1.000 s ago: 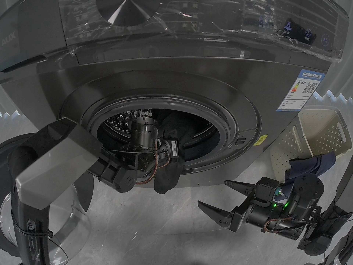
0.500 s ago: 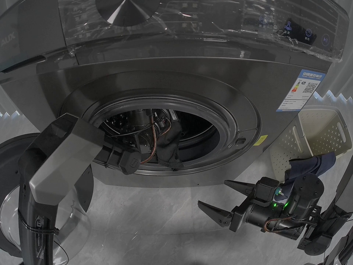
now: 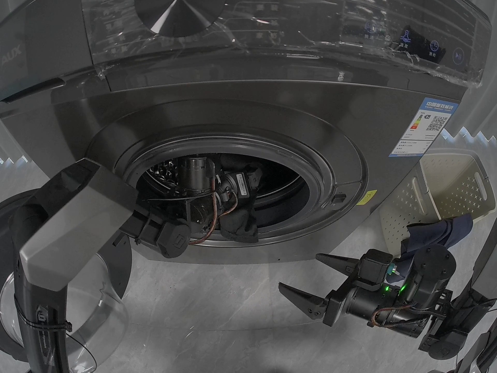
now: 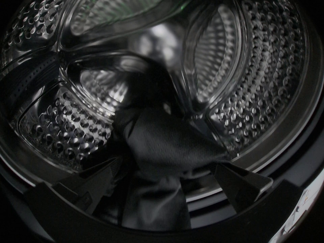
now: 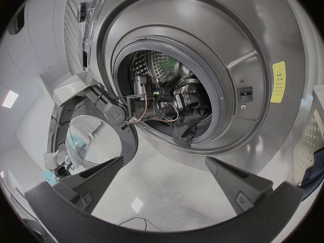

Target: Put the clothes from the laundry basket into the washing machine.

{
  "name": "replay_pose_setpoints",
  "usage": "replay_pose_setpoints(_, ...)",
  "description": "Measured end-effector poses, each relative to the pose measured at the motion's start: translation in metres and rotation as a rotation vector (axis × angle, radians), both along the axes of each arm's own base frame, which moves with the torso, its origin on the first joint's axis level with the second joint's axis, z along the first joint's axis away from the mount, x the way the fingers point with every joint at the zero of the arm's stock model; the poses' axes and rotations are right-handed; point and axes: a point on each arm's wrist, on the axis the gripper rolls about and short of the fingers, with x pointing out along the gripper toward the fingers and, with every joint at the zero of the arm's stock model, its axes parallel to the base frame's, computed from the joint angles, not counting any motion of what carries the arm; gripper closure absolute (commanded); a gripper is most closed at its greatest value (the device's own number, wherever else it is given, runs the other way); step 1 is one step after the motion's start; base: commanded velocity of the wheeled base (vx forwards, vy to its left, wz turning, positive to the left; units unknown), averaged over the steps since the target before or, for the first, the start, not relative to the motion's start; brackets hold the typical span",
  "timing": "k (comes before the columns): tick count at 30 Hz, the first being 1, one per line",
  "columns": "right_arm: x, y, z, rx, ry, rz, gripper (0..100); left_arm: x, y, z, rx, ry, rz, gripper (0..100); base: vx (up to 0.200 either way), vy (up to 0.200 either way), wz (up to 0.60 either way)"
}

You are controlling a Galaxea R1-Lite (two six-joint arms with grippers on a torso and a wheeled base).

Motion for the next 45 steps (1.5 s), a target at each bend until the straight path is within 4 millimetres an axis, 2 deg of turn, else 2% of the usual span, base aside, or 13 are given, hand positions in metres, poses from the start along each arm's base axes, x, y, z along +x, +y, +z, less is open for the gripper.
replay_pose_setpoints(4, 0.000, 0.000, 0.000, 0.000, 0.000, 0.000, 0, -0.006, 0.002, -0.007, 0.049, 0.049, -0.030, 0, 0.000, 0.000, 0.00)
replay_pose_setpoints(5, 0.000, 0.000, 0.000, 0.000, 0.000, 0.001, 0, -0.005, 0.003, -0.009, 0.053, 0.052, -0.030, 100, 0.000, 0.000, 0.00)
replay_pose_setpoints(13, 0.000, 0.001, 0.001, 0.003, -0.003, 0.003, 0, 0.010, -0.004, -0.029, 0.080, 0.048, -0.028, 100, 0.000, 0.000, 0.00)
replay_pose_setpoints(18, 0.002, 0.001, 0.002, 0.010, -0.009, -0.002, 0, 0.019, -0.008, -0.033, 0.067, 0.035, -0.020, 100, 0.000, 0.000, 0.00)
replay_pose_setpoints(24, 0.003, 0.002, 0.003, 0.014, -0.012, -0.004, 0, 0.036, -0.010, -0.010, -0.134, -0.034, 0.023, 100, 0.000, 0.000, 0.00)
replay_pose_setpoints(31, 0.004, 0.003, 0.004, 0.022, -0.016, -0.007, 0, 0.059, 0.005, 0.027, -0.285, -0.212, 0.091, 100, 0.000, 0.000, 0.00)
replay_pose_setpoints(34, 0.004, 0.003, 0.004, 0.022, -0.015, -0.005, 0, 0.063, 0.011, 0.033, -0.308, -0.260, 0.102, 100, 0.000, 0.000, 0.00)
replay_pose_setpoints(37, 0.004, 0.003, 0.003, 0.020, -0.013, -0.006, 0, 0.065, 0.011, 0.031, -0.304, -0.266, 0.103, 100, 0.000, 0.000, 0.00)
replay_pose_setpoints(38, 0.005, 0.003, 0.003, 0.020, -0.013, -0.007, 0, 0.066, 0.011, 0.029, -0.301, -0.265, 0.103, 0, 0.000, 0.000, 0.00)
replay_pose_setpoints(45, 0.005, 0.004, 0.003, 0.019, -0.011, -0.005, 0, 0.064, 0.005, 0.025, -0.286, -0.260, 0.097, 0, 0.000, 0.000, 0.00)
